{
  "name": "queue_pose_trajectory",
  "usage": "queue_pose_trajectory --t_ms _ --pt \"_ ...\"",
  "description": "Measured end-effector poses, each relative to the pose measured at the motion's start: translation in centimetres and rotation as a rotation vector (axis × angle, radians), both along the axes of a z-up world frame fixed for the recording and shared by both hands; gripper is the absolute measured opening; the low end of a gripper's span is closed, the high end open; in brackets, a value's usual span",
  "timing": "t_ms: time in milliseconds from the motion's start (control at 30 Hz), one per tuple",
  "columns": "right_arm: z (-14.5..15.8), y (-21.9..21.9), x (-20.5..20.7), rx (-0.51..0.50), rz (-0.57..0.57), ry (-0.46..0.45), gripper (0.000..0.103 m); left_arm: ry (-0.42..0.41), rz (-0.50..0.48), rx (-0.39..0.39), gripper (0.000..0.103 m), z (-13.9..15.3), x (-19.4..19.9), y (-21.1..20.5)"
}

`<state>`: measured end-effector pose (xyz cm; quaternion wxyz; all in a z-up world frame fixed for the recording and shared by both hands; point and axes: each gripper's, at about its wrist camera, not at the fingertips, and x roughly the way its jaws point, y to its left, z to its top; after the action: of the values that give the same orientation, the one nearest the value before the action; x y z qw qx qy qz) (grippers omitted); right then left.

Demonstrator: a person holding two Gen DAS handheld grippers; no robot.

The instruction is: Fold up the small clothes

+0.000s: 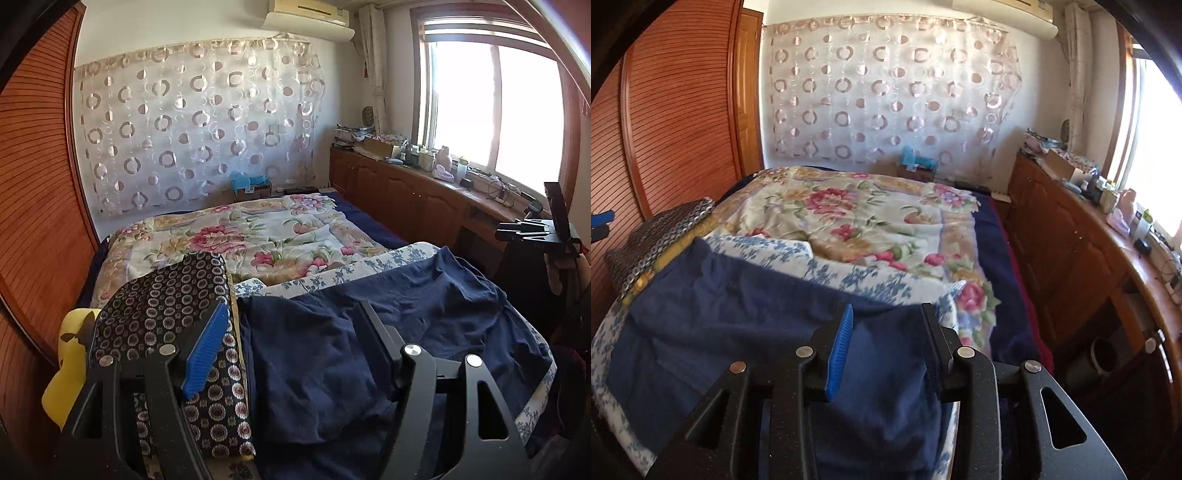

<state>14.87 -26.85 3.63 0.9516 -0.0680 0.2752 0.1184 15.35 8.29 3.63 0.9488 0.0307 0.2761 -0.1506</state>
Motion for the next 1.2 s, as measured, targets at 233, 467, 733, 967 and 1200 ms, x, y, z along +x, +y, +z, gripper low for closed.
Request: queue_pose_trajectory --t_ms 233,467,733,967,1200 --pt "-4.7 -2.9 -0.4 0.046 0.038 0.075 0.048 0.052 0.025 -0.016 0.071 -4.2 -4.6 1.3" --pt "-7.5 -3.3 1.0 0.067 0.028 0.160 0.048 0.140 0.059 0.016 0.067 -8.7 -7.9 2.3" --pt "-7.0 -4.8 2.2 0.055 -0.032 0.193 0.048 0.243 0.021 -0.031 0.037 -11.7 -10.7 2.4" --pt "-6.7 -5.0 2.6 0.082 -0.049 0.200 0.048 0.307 0.013 -0.054 0.035 -13.6 -11.2 2.3" --pt "-8.5 -3.5 2.7 0.048 -0.058 0.193 0.048 0.312 0.015 -0.061 0.009 -13.9 -11.3 1.9"
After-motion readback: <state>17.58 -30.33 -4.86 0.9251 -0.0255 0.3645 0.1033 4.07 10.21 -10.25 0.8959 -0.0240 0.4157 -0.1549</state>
